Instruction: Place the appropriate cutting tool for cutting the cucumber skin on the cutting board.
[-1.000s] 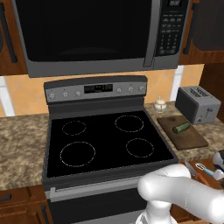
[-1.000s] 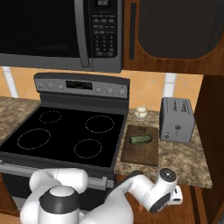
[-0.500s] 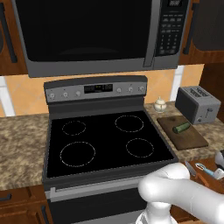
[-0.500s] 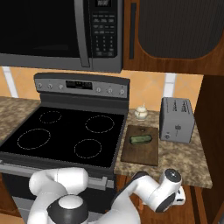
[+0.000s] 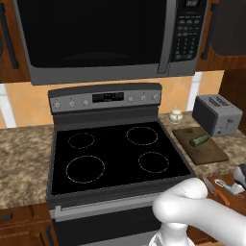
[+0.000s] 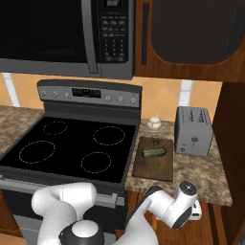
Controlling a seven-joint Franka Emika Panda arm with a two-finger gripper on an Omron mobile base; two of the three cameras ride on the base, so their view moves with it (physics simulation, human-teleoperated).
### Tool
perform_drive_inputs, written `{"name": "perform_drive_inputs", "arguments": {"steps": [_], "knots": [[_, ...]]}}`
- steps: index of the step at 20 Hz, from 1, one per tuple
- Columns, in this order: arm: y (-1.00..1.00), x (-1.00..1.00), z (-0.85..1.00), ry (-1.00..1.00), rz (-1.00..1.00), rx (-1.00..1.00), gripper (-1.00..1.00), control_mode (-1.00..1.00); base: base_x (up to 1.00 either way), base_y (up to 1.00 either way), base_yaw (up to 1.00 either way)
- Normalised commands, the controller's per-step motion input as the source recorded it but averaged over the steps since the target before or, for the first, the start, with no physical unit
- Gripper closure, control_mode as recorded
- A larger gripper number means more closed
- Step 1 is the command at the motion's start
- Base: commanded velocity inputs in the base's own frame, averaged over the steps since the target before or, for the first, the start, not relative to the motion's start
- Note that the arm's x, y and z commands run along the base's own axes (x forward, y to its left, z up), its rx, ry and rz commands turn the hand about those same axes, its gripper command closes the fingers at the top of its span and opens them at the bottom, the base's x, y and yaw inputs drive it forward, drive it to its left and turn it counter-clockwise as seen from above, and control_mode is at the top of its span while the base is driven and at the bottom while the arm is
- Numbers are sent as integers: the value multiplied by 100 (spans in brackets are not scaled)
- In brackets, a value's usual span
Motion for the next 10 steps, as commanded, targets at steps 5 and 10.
{"name": "perform_drive_inputs", "arguments": {"steps": [5,10], "knots": [[-1,10,-22,0,0,0,-100,-100,0,0,0],[-3,11,-19,0,0,0,-100,-100,0,0,0]]}}
